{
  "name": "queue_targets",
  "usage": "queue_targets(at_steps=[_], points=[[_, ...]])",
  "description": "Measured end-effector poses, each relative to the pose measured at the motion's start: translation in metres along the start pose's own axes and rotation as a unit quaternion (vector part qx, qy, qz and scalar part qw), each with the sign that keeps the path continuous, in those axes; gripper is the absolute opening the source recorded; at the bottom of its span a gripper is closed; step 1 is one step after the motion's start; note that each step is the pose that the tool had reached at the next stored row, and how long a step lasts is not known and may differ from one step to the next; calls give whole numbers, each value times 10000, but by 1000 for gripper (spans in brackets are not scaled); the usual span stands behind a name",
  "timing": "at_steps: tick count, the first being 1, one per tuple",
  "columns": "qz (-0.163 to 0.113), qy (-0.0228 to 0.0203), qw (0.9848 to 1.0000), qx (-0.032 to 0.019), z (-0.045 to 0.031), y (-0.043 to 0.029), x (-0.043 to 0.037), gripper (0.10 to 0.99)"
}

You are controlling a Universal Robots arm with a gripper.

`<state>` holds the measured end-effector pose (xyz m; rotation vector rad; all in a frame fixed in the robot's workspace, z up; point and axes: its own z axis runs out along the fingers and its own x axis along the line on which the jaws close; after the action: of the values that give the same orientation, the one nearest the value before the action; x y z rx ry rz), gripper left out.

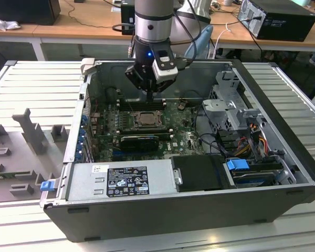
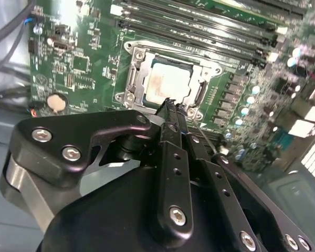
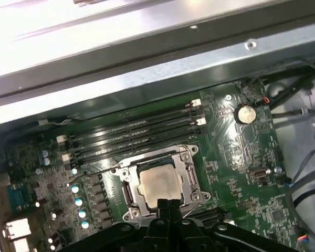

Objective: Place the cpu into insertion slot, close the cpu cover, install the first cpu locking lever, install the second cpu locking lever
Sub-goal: 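Install the first cpu locking lever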

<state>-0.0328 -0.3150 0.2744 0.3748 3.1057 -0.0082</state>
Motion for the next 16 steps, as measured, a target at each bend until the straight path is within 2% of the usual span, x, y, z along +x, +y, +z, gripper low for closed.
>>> queue_targets(at_steps=[2, 6, 8, 10, 13, 15, 16], points=[[-199, -1, 9998, -3, 1, 0, 0, 106], [-623, -3, 9981, -10, 10, -1, 4, 106], [-683, 0, 9977, -23, 12, -7, 26, 106], [-705, 4, 9975, -45, 15, -23, 92, 106], [-734, 4, 9973, -52, 20, -40, 166, 106], [-896, 5, 9960, -53, 25, -41, 168, 106], [-1031, 5, 9947, -56, 36, -41, 168, 106]])
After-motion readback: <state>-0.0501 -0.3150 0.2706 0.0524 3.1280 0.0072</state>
